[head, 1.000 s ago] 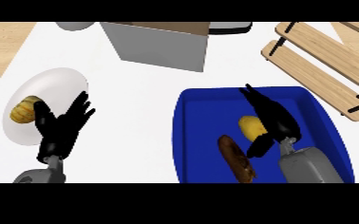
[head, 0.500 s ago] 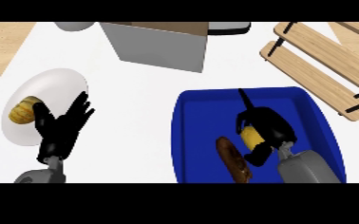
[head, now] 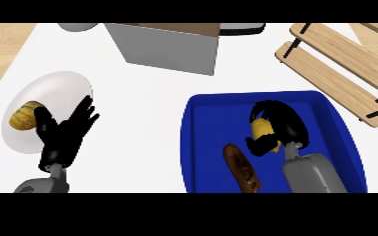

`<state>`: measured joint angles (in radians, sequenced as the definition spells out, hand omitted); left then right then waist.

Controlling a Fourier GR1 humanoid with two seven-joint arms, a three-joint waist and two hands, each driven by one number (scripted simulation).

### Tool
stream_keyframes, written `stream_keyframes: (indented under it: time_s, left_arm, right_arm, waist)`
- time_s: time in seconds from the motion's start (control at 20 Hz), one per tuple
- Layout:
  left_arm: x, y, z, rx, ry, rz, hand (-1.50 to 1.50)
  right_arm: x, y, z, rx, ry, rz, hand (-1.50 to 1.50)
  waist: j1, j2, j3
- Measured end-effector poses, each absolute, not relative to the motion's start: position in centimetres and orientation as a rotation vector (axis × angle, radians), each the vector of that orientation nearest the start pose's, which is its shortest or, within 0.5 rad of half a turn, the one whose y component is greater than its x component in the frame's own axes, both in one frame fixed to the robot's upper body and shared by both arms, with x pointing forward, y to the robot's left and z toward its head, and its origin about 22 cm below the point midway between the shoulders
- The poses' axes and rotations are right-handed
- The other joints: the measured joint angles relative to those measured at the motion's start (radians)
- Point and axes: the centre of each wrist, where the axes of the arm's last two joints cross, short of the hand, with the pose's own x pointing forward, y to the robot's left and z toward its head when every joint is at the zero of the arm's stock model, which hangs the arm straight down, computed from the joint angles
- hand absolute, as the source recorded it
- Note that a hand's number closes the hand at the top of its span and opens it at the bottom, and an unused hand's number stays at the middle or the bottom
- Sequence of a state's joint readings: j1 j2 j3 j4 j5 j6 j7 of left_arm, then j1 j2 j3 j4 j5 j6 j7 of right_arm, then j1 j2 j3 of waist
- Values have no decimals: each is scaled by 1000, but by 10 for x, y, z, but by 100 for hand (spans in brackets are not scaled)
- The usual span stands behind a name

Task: Pick the lemon from the tray and place it in the tiered shelf

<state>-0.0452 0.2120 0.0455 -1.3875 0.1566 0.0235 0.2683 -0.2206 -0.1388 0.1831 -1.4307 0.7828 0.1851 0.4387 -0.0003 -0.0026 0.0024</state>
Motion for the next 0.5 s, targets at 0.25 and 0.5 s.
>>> stream_keyframes:
  time_s: [0.25,0.5]
  left_arm:
    - [253,290,-17,90,-1173,34,0]
    - [251,292,-18,87,-1172,32,0]
  right_arm:
    - [321,-174,65,-848,-1058,519,150]
    - [336,-138,131,-1056,-1123,335,150]
  waist:
    - [12,1,0]
    - [11,-4,-1]
